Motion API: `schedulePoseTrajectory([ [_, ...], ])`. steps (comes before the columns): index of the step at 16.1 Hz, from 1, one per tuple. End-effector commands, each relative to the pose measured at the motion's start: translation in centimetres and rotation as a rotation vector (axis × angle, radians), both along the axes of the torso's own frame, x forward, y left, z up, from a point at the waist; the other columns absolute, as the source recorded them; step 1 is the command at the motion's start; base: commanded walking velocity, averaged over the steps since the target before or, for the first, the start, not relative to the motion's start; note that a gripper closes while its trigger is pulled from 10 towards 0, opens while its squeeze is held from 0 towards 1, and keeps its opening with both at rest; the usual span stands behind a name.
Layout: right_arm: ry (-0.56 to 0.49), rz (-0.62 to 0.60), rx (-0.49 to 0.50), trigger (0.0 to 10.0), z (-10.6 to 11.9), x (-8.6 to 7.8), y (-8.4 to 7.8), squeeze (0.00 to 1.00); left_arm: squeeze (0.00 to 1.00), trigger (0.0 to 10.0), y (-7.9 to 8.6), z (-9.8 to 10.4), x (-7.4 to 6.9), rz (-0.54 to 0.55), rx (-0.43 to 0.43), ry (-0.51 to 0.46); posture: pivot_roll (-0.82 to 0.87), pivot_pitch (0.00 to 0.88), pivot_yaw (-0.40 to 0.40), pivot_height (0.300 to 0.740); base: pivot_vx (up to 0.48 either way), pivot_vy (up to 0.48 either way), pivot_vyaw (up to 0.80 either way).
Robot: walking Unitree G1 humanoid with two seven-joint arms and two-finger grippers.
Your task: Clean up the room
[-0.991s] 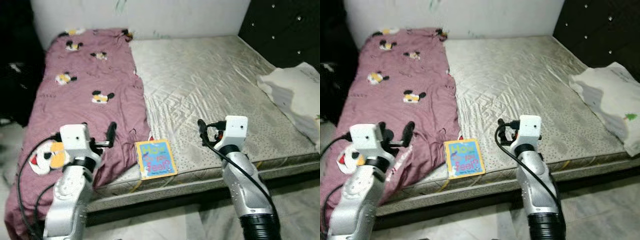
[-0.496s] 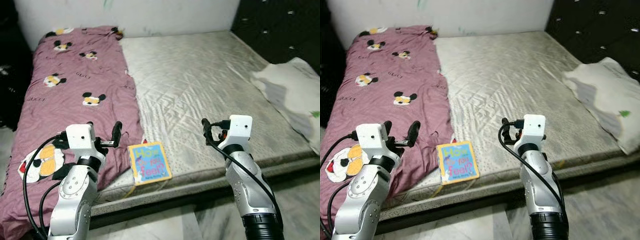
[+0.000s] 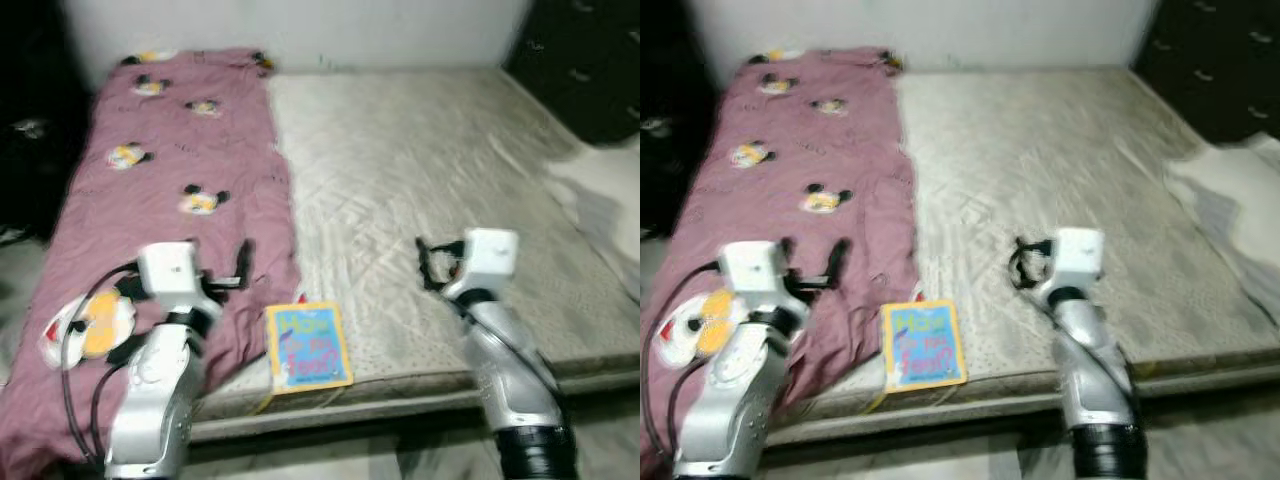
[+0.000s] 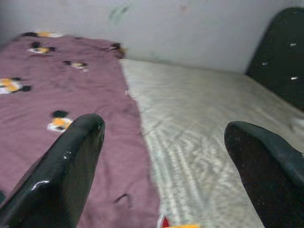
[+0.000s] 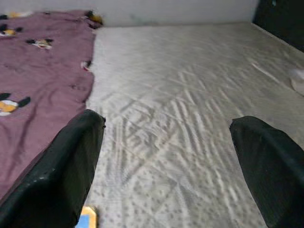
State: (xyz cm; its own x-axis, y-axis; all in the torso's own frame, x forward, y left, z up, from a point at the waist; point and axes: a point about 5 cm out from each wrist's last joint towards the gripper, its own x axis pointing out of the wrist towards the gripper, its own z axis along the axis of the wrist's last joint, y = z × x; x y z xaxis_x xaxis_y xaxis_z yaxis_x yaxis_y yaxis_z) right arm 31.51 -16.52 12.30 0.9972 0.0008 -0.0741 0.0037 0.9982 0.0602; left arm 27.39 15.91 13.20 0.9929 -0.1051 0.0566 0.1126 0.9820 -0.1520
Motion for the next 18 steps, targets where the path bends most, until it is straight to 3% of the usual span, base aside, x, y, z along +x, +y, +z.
schedulePoseTrajectory([
  [1, -0.004, 0.029, 0.007, 10.0, 0.1, 0.04, 0.91, 0.0, 0.0, 10.0, 0.84, -0.29, -0.23, 0.024, 0.013, 0.013, -0.05, 0.077, -0.019, 0.74, 0.0, 0.0, 0.0],
  [4, -0.003, 0.029, 0.006, 10.0, 0.08, 0.04, 0.92, 0.0, 0.0, 10.0, 0.78, -0.21, -0.26, 0.016, 0.01, 0.005, -0.05, 0.077, -0.019, 0.74, 0.226, 0.0, 0.0],
  [9, 0.0, 0.029, 0.005, 10.0, 0.04, 0.07, 0.93, 0.0, 0.0, 10.0, 0.78, -0.28, -0.22, 0.018, 0.009, 0.01, -0.05, 0.077, -0.019, 0.74, 0.356, 0.0, -0.65],
  [18, 0.0, 0.033, 0.003, 10.0, 0.02, 0.24, 0.96, 0.0, 0.0, 10.0, 1.06, -0.34, -0.05, 0.05, 0.013, 0.012, -0.05, 0.075, -0.02, 0.74, 0.0, 0.0, 0.0],
])
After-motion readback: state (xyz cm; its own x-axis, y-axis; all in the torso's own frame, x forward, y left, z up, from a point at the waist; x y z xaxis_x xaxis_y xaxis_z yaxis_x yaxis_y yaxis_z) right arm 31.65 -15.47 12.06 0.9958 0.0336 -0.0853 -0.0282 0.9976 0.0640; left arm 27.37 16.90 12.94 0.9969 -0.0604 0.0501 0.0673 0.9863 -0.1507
